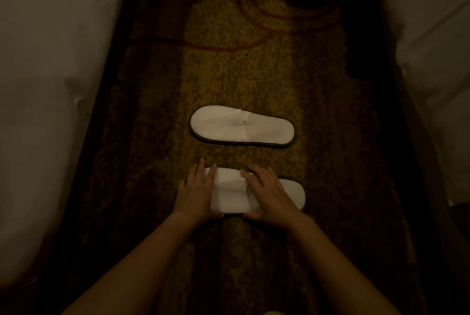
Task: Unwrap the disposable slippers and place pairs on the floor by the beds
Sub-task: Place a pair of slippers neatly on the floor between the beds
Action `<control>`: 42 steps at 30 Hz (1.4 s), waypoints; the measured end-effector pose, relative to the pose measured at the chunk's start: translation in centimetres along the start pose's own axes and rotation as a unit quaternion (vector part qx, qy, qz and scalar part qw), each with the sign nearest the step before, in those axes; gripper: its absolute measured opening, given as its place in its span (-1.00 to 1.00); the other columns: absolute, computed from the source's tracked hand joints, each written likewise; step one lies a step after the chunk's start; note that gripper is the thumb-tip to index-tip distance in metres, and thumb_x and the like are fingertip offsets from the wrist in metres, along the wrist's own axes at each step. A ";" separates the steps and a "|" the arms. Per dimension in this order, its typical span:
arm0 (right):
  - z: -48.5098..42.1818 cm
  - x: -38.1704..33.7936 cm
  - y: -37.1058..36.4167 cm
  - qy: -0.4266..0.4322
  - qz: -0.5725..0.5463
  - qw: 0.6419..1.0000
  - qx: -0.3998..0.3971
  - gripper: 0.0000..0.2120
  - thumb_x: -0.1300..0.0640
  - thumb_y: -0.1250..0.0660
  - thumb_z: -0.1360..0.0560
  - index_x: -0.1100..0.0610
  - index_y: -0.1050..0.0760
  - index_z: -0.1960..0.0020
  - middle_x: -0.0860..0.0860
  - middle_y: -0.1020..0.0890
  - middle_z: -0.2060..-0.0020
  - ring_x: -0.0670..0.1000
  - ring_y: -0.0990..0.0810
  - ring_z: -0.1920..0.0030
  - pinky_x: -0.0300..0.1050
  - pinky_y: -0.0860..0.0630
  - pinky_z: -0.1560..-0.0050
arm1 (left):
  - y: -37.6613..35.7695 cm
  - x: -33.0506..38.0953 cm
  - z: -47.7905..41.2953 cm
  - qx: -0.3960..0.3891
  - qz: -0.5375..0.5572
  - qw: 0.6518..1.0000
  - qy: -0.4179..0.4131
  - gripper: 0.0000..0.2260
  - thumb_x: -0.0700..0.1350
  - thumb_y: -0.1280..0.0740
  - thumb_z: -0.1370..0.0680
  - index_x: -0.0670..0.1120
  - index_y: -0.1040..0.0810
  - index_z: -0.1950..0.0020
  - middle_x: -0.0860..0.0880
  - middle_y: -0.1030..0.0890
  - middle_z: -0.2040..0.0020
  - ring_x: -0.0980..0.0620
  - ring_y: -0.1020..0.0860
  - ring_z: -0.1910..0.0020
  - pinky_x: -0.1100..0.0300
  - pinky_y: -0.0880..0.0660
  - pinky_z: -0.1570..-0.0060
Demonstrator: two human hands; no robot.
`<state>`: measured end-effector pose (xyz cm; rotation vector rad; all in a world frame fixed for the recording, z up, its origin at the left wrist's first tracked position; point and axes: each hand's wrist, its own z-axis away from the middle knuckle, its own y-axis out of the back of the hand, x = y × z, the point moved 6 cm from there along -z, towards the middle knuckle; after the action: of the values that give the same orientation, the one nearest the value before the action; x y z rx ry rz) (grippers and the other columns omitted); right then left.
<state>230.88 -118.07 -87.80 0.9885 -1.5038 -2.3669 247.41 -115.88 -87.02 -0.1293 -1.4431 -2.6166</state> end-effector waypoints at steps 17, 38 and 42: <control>-8.4 6.2 8.5 -0.107 0.026 0.992 0.065 -0.10 -0.13 -0.35 -0.43 0.10 0.13 -0.53 0.16 0.07 -0.53 0.12 0.12 -0.53 0.01 0.23 -0.48 | 8.9 -2.2 -8.2 0.087 0.271 0.955 0.078 -0.29 0.17 -0.20 -0.54 -0.11 0.03 -0.54 -0.20 -0.05 -0.54 -0.25 -0.05 -0.50 -0.12 -0.10 -0.47; -8.5 10.1 8.8 -0.106 0.011 0.994 0.031 -0.16 -0.12 -0.35 -0.44 0.10 0.03 -0.52 0.11 -0.03 -0.53 0.11 0.04 -0.52 0.04 0.13 -0.49 | 7.1 -0.2 -9.0 0.084 0.242 0.964 0.066 -0.35 0.17 -0.17 -0.55 -0.13 -0.07 -0.52 -0.18 -0.05 -0.55 -0.19 0.00 -0.51 -0.02 -0.05 -0.46; -7.4 8.9 10.0 -0.140 0.018 0.990 0.012 -0.15 -0.22 -0.28 -0.45 0.09 0.08 -0.53 0.13 0.07 -0.54 0.14 0.11 -0.52 0.13 0.15 -0.51 | 7.7 -0.2 -7.6 0.047 0.190 0.979 0.064 -0.36 0.18 -0.14 -0.56 -0.09 -0.03 -0.53 -0.16 -0.02 -0.56 -0.19 0.03 -0.52 -0.08 -0.04 -0.46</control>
<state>226.58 -132.55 -85.20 0.6462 -1.6292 -2.5519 248.89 -126.30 -84.66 -0.1992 -1.3440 -2.2056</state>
